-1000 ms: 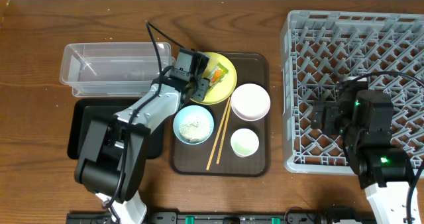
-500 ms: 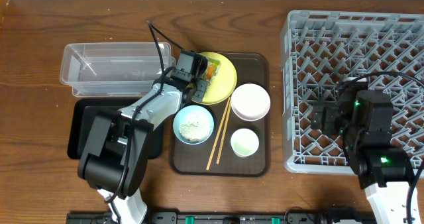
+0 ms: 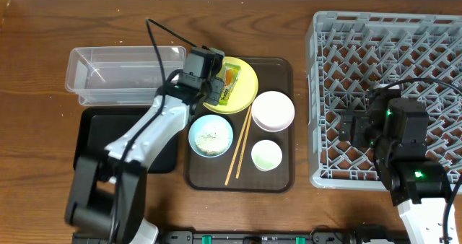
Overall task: Sort waste into correct bins and load items into the dishwasher rack
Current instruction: 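Grasp the tissue with the left gripper and drop it in the clear bin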
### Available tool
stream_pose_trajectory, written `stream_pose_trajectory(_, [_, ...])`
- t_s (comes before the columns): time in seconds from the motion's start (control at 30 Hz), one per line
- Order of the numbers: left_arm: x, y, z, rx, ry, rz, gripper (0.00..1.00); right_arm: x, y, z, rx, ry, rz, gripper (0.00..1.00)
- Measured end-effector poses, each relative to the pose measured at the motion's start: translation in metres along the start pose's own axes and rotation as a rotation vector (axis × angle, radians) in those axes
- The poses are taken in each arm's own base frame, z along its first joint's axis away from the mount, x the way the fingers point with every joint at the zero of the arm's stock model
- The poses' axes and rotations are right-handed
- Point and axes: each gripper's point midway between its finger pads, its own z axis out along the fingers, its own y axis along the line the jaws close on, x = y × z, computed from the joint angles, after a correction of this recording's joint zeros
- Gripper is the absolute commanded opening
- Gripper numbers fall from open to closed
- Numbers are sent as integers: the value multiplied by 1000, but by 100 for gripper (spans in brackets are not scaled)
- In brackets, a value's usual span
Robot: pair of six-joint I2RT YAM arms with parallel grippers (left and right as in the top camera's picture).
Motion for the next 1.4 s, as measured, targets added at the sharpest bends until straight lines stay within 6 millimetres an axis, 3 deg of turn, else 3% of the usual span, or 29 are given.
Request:
stream_pose_trajectory(0.1, [-12, 5, -16, -7, -47, -10, 10, 0, 0, 0, 0, 0, 0, 99])
stream_pose_trajectory(0.2, [-23, 23, -32, -40, -92, -39, 11, 0, 0, 0, 0, 0, 0, 100])
stream_pose_trajectory(0.4, [-22, 87, -46, -170, -109, -150, 11, 0, 0, 0, 0, 0, 0, 99])
stream_pose_trajectory(0.43, [-18, 97, -47, -189, -99, -178, 17, 0, 0, 0, 0, 0, 0, 99])
stream_pose_trajectory(0.47, [-15, 104, -47, -201, -94, -194, 31, 0, 0, 0, 0, 0, 0, 99])
stream_pose_trajectory(0.57, [-7, 125, -49, -242, -79, -257, 42, 0, 0, 0, 0, 0, 0, 99])
stream_pose_trajectory(0.63, [-4, 130, -50, -250, -72, -272, 56, 0, 0, 0, 0, 0, 0, 99])
stream_pose_trajectory(0.67, [-4, 129, -50, -247, -72, -272, 57, 0, 0, 0, 0, 0, 0, 99])
stream_pose_trajectory(0.83, [-9, 109, -46, -157, -80, -271, 60, 0, 0, 0, 0, 0, 0, 99])
stream_pose_trajectory(1.1, [-19, 27, -41, 137, -80, -160, 66, 0, 0, 0, 0, 0, 0, 99])
stream_pose_trajectory(1.2, [-12, 6, -31, 193, -47, -132, 67, 0, 0, 0, 0, 0, 0, 99])
stream_pose_trajectory(1.4, [15, -12, 7, 229, 59, -119, 67, 0, 0, 0, 0, 0, 0, 99])
